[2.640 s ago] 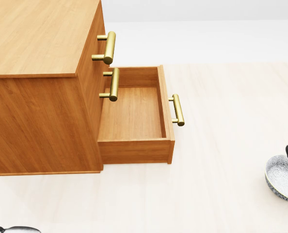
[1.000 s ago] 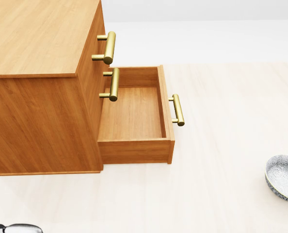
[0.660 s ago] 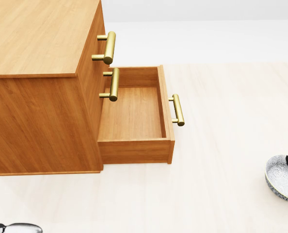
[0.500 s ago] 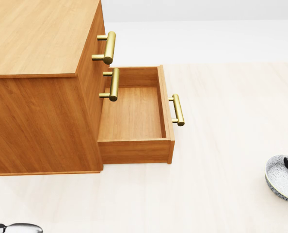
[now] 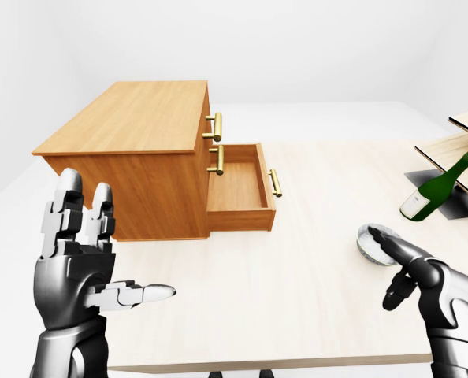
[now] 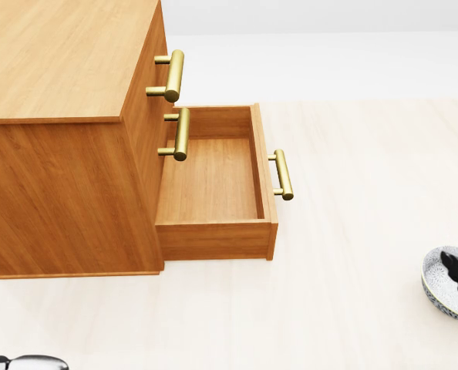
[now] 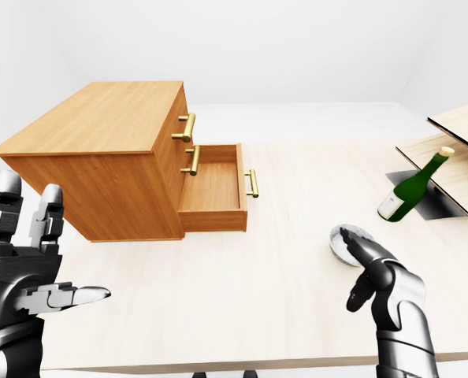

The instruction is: Put the bowl on top of the cabinet.

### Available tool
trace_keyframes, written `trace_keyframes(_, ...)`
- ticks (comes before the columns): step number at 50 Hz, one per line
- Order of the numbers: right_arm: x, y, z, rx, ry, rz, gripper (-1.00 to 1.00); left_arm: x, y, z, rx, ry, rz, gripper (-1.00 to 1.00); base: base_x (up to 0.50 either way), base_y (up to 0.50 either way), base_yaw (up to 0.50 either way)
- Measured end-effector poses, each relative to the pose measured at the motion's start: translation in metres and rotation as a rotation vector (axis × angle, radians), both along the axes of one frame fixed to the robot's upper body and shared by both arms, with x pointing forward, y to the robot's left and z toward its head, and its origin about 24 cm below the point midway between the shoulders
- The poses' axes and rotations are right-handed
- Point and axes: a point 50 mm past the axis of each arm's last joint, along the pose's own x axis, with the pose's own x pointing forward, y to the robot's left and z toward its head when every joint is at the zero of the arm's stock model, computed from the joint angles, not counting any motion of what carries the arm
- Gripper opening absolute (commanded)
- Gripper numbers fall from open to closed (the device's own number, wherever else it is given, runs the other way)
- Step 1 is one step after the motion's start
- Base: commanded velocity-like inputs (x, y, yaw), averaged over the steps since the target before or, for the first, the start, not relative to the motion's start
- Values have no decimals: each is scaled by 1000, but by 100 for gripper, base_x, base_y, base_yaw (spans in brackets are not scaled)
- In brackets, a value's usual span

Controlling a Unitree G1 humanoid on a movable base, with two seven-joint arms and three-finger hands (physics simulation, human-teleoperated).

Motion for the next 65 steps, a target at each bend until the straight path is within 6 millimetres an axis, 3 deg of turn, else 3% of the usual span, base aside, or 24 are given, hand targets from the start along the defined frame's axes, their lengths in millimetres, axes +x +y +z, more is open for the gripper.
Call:
trace_keyframes(40,-4,-1,-26,97,85,-17,100,0,-1,-1,1,6,-1,100,0,0,0)
trace_keyframes(41,-4,-1,-26,99,83,-17,80,0,-1,-1,1,6,-1,100,0,0,0)
trace_keyframes(42,-4,-2,-26,98,75,-20,22,0,-1,-1,1,6,-1,100,0,0,0)
trace_keyframes(43,-2,-2,-24,97,67,-22,-71,0,-1,-1,1,6,-1,100,0,0,0)
trace_keyframes(44,0,-3,-23,97,60,-22,-100,0,-1,-1,1,6,-1,100,0,0,0)
trace_keyframes(51,7,-6,-14,84,17,-26,-100,0,-1,-1,1,8,-1,100,0,0,0)
trace_keyframes(65,5,-4,-17,81,25,-21,-100,0,0,-1,2,8,1,100,0,0,0)
